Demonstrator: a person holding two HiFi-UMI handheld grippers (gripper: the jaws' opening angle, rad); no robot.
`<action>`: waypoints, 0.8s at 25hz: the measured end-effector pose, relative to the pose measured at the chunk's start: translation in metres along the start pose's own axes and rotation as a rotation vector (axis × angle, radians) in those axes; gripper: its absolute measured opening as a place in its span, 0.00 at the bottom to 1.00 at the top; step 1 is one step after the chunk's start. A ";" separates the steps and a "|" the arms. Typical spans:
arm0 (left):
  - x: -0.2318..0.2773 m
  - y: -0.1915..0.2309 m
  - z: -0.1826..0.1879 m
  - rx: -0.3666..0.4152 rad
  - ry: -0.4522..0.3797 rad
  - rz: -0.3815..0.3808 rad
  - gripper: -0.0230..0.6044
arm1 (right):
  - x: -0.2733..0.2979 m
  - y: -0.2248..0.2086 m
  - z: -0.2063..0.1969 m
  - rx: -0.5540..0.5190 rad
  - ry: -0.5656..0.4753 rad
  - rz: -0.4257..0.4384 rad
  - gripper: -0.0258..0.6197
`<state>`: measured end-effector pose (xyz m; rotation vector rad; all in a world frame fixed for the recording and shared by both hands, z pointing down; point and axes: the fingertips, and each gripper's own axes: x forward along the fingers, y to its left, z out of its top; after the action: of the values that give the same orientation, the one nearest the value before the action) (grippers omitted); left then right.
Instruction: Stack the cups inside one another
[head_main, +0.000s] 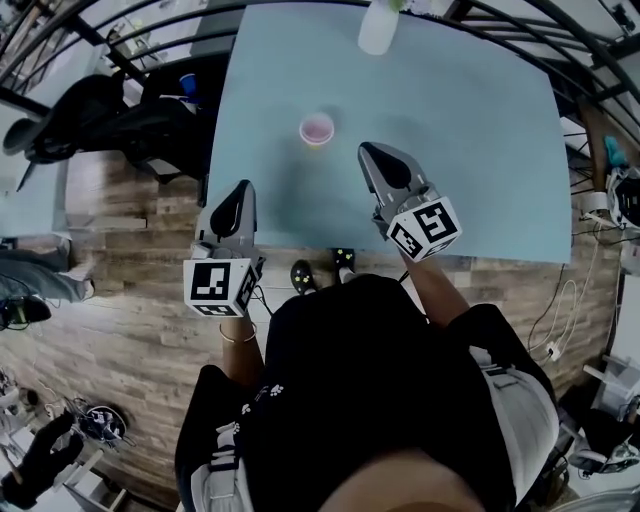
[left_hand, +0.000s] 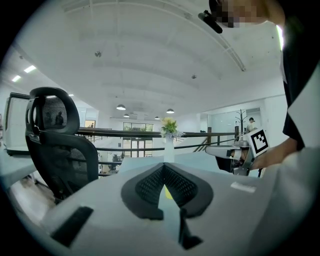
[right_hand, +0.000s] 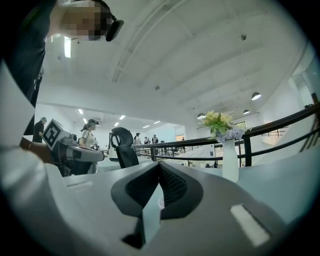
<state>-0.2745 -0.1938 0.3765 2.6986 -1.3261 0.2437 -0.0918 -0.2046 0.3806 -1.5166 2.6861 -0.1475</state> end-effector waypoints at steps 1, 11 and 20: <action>-0.001 0.001 0.000 -0.003 0.000 0.002 0.02 | -0.001 0.001 0.000 0.003 -0.001 0.000 0.05; -0.009 0.004 -0.010 -0.028 0.023 0.011 0.02 | -0.005 0.005 -0.007 -0.019 0.035 -0.006 0.05; -0.009 0.006 -0.009 -0.035 0.011 0.003 0.02 | -0.005 0.008 -0.007 -0.025 0.036 -0.008 0.05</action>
<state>-0.2856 -0.1884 0.3840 2.6631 -1.3190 0.2335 -0.0970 -0.1960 0.3869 -1.5460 2.7198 -0.1432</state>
